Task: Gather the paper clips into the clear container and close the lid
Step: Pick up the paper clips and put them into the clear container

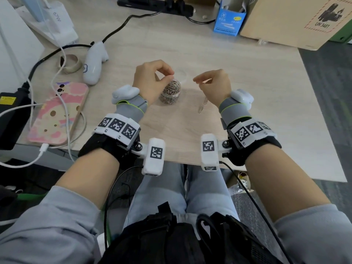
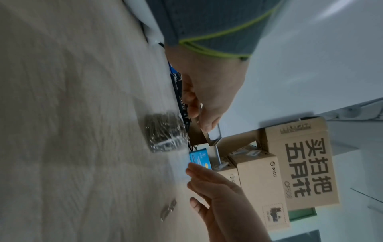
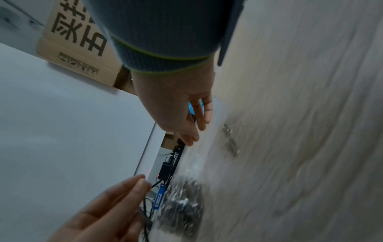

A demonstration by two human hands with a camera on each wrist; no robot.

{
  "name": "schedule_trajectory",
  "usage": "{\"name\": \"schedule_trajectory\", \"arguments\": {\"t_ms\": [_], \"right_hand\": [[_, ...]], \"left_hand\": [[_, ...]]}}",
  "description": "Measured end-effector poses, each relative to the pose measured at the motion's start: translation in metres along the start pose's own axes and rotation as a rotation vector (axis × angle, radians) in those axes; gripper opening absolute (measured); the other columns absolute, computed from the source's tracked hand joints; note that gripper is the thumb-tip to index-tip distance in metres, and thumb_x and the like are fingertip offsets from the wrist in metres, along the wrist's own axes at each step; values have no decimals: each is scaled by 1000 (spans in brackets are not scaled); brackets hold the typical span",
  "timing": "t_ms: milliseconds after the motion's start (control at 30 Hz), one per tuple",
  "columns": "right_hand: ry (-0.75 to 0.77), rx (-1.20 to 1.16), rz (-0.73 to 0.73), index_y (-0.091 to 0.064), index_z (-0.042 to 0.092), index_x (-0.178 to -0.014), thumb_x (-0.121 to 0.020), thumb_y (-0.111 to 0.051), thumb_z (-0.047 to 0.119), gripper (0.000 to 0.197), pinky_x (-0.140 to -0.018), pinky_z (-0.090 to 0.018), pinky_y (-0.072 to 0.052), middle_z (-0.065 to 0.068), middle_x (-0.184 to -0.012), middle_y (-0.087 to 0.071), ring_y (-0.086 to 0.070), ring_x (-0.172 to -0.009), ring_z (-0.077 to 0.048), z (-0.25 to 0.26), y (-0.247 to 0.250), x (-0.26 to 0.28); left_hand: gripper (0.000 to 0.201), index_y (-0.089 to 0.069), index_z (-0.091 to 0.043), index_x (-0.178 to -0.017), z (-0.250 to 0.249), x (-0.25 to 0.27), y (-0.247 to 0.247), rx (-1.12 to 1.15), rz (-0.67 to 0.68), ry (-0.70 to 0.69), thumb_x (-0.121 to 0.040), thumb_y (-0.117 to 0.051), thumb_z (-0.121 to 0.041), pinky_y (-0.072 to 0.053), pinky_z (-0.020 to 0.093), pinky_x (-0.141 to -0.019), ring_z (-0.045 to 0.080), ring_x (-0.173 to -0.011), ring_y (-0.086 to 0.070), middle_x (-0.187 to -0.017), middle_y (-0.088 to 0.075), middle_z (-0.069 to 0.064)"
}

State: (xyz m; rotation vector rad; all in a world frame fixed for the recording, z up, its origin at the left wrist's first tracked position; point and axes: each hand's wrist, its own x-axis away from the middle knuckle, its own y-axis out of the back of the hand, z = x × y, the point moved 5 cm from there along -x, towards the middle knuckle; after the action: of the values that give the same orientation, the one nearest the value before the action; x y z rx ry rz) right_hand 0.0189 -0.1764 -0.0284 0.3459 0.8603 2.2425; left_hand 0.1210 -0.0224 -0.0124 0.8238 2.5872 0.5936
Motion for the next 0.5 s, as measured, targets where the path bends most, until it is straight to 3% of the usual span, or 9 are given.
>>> {"name": "schedule_trajectory", "arguments": {"t_ms": [67,133,267,300,367,433,500], "right_hand": [[-14,103,83,-74,22,-94,-78,-45,-2,41,-49,-5,-37,0,-86,-63,-53,-60,-3,-11,6,3],[23,198,178,-73,21,-95,-79,-51,1,34,-58,-16,-40,-1,-90,-62,-56,-71,-11,-16,8,8],[115,269,198,-75,15,-92,-80,-64,9,17,-67,-22,-39,0,-95,-58,-56,-85,-15,-23,14,18],[128,274,187,-75,14,-91,-79,-64,8,17,-67,-22,-41,-1,-94,-59,-57,-85,-16,-25,16,19],[129,278,169,-75,13,-90,-79,-65,8,16,-61,-11,-39,5,-83,-57,-55,-83,-13,-32,17,22],[112,277,157,-74,12,-89,-78,-66,9,14,-57,-5,-32,9,-77,-52,-52,-81,-10,-35,17,23],[104,306,180,-73,10,-90,-78,-66,11,14,-57,-8,-33,10,-71,-51,-51,-80,-10,-35,15,24]], "left_hand": [[5,-67,-17,-80,-12,3,-15,55,68,-2,-75,-68,-17,-41,20,-49,11,-42,-48,-69,-60,-7],[7,-67,-15,-81,-22,8,-34,82,189,8,-75,-70,-16,-40,18,-41,10,-36,-49,-66,-59,-6],[9,-67,-7,-83,-28,21,-73,-56,483,32,-75,-70,-11,-41,15,-36,5,-30,-49,-72,-68,14],[7,-67,-8,-80,-28,22,-80,-120,500,28,-75,-69,-12,-41,14,-37,5,-29,-49,-72,-69,16],[11,-66,-12,-79,-26,22,-88,-267,456,27,-75,-70,-21,-40,14,-44,4,-32,-49,-63,-67,6],[19,-65,-12,-83,-24,22,-91,-353,404,55,-75,-70,-28,-45,22,-56,7,-44,-50,-58,-58,-4],[17,-66,-11,-84,-22,22,-94,-403,403,57,-78,-68,-27,-53,30,-72,21,-61,-62,-69,-67,5]]}}
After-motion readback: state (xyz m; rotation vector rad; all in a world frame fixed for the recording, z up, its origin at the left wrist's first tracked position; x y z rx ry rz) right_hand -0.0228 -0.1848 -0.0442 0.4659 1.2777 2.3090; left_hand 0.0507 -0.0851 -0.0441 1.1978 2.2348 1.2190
